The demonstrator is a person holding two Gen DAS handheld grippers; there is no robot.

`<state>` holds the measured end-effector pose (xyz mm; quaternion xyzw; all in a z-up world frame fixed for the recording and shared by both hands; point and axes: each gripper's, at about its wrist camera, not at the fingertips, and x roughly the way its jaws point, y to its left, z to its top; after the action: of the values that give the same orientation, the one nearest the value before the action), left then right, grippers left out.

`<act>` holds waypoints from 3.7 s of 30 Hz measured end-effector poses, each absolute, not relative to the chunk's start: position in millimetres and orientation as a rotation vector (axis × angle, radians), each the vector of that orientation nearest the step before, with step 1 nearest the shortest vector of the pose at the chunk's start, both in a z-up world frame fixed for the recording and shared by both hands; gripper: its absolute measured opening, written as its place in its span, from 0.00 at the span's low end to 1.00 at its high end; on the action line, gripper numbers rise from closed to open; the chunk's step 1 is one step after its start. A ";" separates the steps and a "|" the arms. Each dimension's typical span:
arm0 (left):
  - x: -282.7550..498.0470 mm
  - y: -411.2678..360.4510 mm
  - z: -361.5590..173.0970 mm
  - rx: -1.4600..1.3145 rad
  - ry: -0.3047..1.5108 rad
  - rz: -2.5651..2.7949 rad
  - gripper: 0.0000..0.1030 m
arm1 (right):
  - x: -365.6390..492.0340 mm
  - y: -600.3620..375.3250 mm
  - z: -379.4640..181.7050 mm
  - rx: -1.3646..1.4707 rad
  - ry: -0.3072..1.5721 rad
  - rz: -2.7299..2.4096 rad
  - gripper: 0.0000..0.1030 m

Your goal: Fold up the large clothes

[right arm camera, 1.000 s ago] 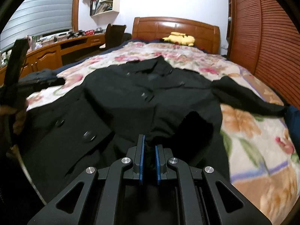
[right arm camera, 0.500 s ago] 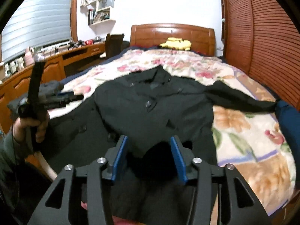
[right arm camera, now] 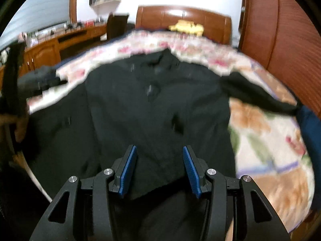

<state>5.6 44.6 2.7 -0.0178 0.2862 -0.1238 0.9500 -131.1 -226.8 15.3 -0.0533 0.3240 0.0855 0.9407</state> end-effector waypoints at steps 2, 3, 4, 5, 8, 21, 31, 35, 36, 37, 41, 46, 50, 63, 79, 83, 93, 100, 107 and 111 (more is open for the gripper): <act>5.7 44.0 2.7 -0.034 0.584 -0.250 0.75 | -137.7 -222.2 0.2 -0.099 0.692 0.192 0.48; 5.7 44.0 2.6 -0.035 0.584 -0.252 0.75 | -141.1 -221.3 -3.9 -0.095 0.694 0.190 0.48; 5.6 43.7 2.7 -0.035 0.584 -0.254 0.76 | -141.7 -221.5 -3.2 -0.083 0.692 0.190 0.48; 5.7 42.7 2.4 -0.033 0.583 -0.255 0.76 | -142.0 -224.3 -2.0 -0.067 0.690 0.193 0.48; 5.6 38.7 2.0 -0.023 0.583 -0.258 0.76 | -145.1 -231.0 7.1 -0.056 0.676 0.198 0.49; 7.5 25.3 4.7 -0.018 0.550 -0.258 0.75 | -140.9 -258.8 40.5 -0.089 0.572 0.118 0.57; 11.6 16.0 14.3 -0.031 0.472 -0.219 1.00 | -76.7 -314.2 46.0 -0.078 0.563 -0.010 0.77; 16.4 13.6 14.3 -0.052 0.477 -0.238 1.00 | -41.0 -343.1 42.1 -0.062 0.584 -0.075 0.77; 17.2 12.9 13.8 -0.057 0.481 -0.243 1.00 | -30.1 -350.3 40.4 -0.065 0.593 -0.091 0.78; 18.0 11.8 13.2 -0.058 0.484 -0.246 1.00 | -19.6 -356.5 38.6 -0.071 0.603 -0.106 0.77; 20.8 3.0 10.2 -0.022 0.496 -0.243 1.00 | 14.8 -375.2 31.5 -0.068 0.633 -0.153 0.77; 22.4 -2.8 7.4 -0.009 0.503 -0.253 1.00 | 55.0 -397.5 22.1 0.004 0.659 -0.193 0.77; 22.6 -4.8 4.6 -0.006 0.514 -0.256 1.00 | 82.3 -397.8 17.0 -0.076 0.676 -0.253 0.77; 26.9 -6.5 1.1 -0.018 0.538 -0.271 1.00 | 151.4 -401.6 3.2 -0.216 0.806 -0.389 0.77; 26.9 -8.9 0.6 -0.016 0.539 -0.275 1.00 | 127.8 -388.7 42.7 -0.254 0.683 -0.331 0.05; 26.7 -5.9 0.8 -0.025 0.539 -0.271 1.00 | 103.0 -357.7 75.5 -0.284 0.577 -0.268 0.04; 22.0 -0.7 3.7 -0.022 0.535 -0.262 1.00 | 42.7 -249.8 98.4 -0.365 0.443 -0.008 0.04; 18.1 7.1 4.4 -0.028 0.536 -0.258 1.00 | 12.5 -210.7 63.5 -0.357 0.511 0.199 0.04; 17.9 9.2 5.8 -0.027 0.533 -0.262 1.00 | 14.6 -216.6 44.3 -0.300 0.623 0.222 0.05; 17.4 9.8 7.2 -0.029 0.529 -0.267 1.00 | 3.3 -214.4 50.1 -0.272 0.621 0.202 0.30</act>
<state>17.4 9.8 7.2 -0.0145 0.2606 -0.1315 0.9563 3.3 -214.4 50.1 -0.1331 0.3042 0.0989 0.9381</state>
